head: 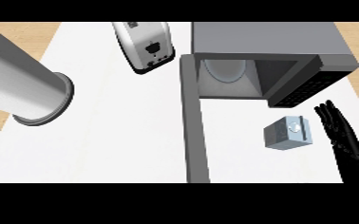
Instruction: Pick up the milk, place it into the microwave and close the microwave
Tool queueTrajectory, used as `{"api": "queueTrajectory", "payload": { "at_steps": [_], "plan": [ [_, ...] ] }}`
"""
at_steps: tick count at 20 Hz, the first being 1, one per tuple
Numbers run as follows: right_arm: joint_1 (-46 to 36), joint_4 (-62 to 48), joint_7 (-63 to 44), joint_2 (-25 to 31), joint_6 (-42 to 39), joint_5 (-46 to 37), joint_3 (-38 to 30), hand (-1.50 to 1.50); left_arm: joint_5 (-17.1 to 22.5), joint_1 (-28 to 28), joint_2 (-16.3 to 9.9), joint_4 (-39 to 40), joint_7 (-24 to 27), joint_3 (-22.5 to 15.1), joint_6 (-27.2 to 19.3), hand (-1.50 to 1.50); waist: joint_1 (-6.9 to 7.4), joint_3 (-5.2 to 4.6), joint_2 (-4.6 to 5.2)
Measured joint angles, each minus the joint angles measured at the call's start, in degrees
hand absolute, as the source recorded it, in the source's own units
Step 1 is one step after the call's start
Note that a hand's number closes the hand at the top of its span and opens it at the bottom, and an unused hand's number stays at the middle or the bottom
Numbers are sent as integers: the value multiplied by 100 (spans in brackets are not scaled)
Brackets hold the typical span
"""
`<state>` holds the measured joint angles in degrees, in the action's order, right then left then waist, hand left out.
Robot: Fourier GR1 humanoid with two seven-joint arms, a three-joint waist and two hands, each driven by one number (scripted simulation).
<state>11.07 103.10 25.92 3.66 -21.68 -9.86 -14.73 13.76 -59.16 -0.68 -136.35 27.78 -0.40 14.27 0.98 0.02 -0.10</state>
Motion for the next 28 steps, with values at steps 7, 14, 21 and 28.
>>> {"api": "queueTrajectory", "payload": {
  "at_steps": [7,14,21,28],
  "plan": [
    [-582,-1307,546,214,406,-318,-268,-150,173,-97,34,119,203,234,278,-150,-10,1,5],
    [-1052,-2590,1229,515,410,-490,-293,-150,344,-403,51,96,358,393,576,-150,3,2,5],
    [-1375,-3838,1969,641,599,-823,-165,-150,356,-527,62,69,466,376,591,-150,4,4,10],
    [-1826,-4966,2648,764,1218,-1103,-250,-150,579,-519,38,140,441,644,805,-150,7,-27,-12]
  ]
}}
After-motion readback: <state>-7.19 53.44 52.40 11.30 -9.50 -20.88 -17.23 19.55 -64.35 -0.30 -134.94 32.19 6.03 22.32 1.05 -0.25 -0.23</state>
